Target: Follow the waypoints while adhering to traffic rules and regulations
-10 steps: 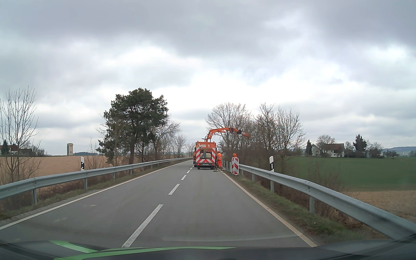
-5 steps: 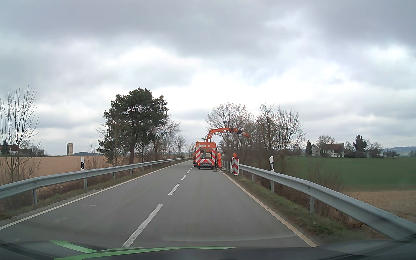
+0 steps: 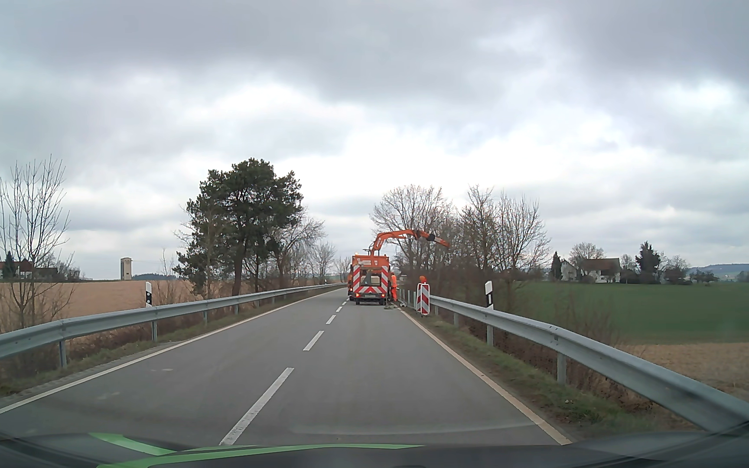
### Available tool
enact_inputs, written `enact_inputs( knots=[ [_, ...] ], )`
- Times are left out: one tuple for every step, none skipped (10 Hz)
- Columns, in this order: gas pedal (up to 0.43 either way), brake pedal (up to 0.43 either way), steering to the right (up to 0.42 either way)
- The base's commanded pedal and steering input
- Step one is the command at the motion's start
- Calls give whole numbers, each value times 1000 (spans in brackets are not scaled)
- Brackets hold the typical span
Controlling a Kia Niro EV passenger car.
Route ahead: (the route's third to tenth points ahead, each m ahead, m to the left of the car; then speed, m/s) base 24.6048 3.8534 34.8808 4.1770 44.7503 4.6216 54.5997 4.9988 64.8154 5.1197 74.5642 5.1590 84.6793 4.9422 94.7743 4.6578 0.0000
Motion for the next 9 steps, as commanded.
enact_inputs(
  knots=[
    [0,226,-13],
    [0,213,-13],
    [0,207,-13],
    [0,201,-13],
    [0,189,-13],
    [0,177,-13],
    [0,165,-13],
    [0,152,-13],
    [0,128,-13]
  ],
)
